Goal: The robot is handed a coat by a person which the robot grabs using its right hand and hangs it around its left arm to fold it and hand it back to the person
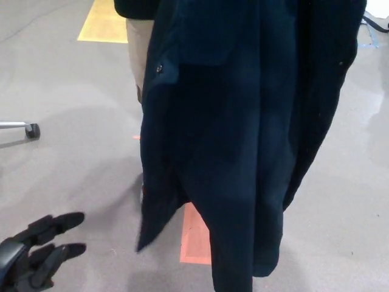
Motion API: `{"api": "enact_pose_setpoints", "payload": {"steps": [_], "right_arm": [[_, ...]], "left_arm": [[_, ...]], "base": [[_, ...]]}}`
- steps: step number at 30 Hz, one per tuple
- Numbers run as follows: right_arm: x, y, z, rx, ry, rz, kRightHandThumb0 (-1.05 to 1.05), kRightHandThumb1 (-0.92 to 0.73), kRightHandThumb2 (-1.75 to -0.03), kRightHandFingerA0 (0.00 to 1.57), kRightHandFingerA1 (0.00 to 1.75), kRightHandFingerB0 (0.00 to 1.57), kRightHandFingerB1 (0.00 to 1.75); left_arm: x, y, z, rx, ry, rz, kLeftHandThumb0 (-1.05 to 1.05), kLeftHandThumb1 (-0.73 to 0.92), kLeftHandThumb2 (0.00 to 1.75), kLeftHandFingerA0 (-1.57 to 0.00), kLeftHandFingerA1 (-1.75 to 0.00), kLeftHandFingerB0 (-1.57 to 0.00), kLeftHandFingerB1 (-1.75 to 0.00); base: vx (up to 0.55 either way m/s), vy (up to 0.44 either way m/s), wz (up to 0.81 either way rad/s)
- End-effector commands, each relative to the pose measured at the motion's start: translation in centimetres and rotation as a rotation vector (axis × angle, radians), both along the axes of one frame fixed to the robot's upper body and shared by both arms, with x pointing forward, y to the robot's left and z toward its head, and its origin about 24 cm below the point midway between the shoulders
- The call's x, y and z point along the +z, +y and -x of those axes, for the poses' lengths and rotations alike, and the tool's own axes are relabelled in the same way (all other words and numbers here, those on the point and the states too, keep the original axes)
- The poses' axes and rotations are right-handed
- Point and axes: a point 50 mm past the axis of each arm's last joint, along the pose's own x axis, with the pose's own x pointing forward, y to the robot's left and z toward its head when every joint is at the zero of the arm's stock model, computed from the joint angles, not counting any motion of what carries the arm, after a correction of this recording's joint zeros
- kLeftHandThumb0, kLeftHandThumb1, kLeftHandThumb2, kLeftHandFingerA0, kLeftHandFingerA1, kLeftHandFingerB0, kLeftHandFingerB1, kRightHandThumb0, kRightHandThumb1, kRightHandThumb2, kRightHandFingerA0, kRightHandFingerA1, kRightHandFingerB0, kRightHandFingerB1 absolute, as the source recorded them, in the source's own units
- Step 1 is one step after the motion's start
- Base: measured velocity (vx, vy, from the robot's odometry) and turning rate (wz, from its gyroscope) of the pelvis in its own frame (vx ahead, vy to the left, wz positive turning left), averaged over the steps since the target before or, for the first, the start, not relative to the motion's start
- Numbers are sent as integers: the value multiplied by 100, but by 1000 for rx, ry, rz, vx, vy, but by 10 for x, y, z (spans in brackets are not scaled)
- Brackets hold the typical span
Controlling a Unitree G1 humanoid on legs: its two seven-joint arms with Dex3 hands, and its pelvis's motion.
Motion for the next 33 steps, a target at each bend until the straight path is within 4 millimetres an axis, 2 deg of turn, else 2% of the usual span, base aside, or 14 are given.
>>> {"api": "enact_pose_setpoints", "payload": {"steps": [1, 3, 9, 13, 15, 17, 21, 22, 23, 27, 28, 30, 31, 33], "right_arm": [[5, 23, 9, 93, -84, 17, -37, -85, -64, 105, 94, 88, 75], [4, 27, 9, 102, -77, 21, -38, -86, -65, 110, 101, 92, 85], [-1, 41, 9, 122, -54, 37, -39, -84, -67, 96, 133, 78, 108], [-7, 51, 10, 153, -41, 58, -35, -86, -65, 107, 81, 89, 73], [-10, 53, 9, 159, -48, 61, -33, -85, -65, 105, 108, 87, 94], [-11, 54, 9, 157, -39, 56, -34, -85, -64, 108, 68, 93, 72], [-13, 57, 8, 159, -14, 46, -35, -85, -65, 106, 66, 87, 65], [-14, 61, 8, 165, 0, 36, -30, -68, -109, 95, 97, 81, 83], [-14, 62, 9, 168, 3, 34, -38, -89, -66, 96, 94, 84, 76], [-14, 76, 13, 206, 9, 47, -37, -89, -66, 99, 74, 82, 64], [-13, 82, 16, 227, 15, 36, -36, -89, -66, 103, 77, 83, 65], [-11, 96, 23, 298, -1, 26, -32, -87, -65, 108, 97, 85, 77], [-11, 100, 26, 314, -17, 37, -32, -85, -65, 108, 99, 87, 80], [-11, 108, 29, 334, -26, 50, -32, -86, -65, 109, 98, 86, 81]], "left_arm": [[30, -38, 4, -317, 8, 170, -84, 88, 67, -38, -35, -28, -31], [42, -51, 0, -391, -14, 155, -84, 72, 99, -29, -46, -21, -42], [73, -87, -9, -570, -71, 80, -79, 91, 68, -34, -37, -23, -31], [82, -119, -20, -683, -66, 32, -80, 90, 67, -35, -35, -21, -31], [87, -132, -21, -712, -64, 15, -79, 91, 68, -35, -35, -21, -31], [91, -145, -23, -761, -70, 14, -76, 92, 68, -34, -35, -20, -31], [95, -167, -24, -820, -78, 16, -77, 74, 99, -26, -46, -16, -43], [96, -180, -24, -838, -81, 4, -75, 91, 67, -33, -37, -20, -32], [96, -183, -24, -845, -81, 3, -75, 91, 67, -32, -38, -20, -33], [90, -197, -30, -864, -75, -22, -78, 92, 68, -32, -36, -20, -32], [89, -200, -33, -863, -71, -29, -79, 76, 101, -22, -46, -14, -43], [87, -208, -41, -849, -72, -50, -74, 92, 71, -22, -35, -13, -30], [86, -212, -45, -842, -66, -58, -35, 56, 113, 0, -48, 0, -48], [85, -218, -52, -836, -57, -59, -36, 54, 112, 0, -48, 0, -48]], "base": [[0, 0, 0], [0, 0, 0], [0, 0, 0], [0, 0, 0], [0, 0, 0], [0, 0, 0], [0, 0, 0], [0, 0, 0], [0, 0, 0], [0, 0, 0], [0, 0, 0], [0, 0, 0], [0, 0, 0], [0, 0, 0]]}}
